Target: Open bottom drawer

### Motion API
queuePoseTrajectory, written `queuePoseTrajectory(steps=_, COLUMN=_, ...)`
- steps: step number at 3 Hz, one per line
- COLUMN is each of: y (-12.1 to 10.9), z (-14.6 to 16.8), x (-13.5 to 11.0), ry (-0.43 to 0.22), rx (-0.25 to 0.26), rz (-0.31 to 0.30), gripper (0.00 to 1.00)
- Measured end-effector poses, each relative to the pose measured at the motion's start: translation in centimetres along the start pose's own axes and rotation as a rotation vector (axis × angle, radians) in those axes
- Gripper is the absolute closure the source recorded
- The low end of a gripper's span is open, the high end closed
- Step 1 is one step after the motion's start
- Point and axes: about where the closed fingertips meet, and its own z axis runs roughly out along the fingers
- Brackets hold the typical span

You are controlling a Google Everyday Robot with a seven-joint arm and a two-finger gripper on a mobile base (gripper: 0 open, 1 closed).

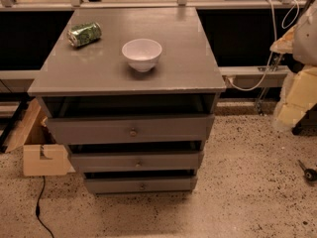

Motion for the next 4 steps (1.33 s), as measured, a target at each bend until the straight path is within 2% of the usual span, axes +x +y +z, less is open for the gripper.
queuePoseTrajectory(steps=1, y=0.0, z=0.0, x=0.0, ry=0.0, rx=0.0, rz=0.0, gripper=0.0)
queuePoseTrajectory(steps=2, y=1.1, z=2.5, x=0.6, ry=-0.051, rx=-0.048, rz=0.034, gripper=0.0)
queuePoseTrajectory(steps=3, y=3.6, z=8.8, x=1.1, ry=-0.159, rx=-0.159, rz=0.1, gripper=0.0)
queuePoseTrajectory(steps=4, y=7.4, z=17.4, x=0.4, ry=-0.256, rx=-0.281, rz=0.172, gripper=0.0)
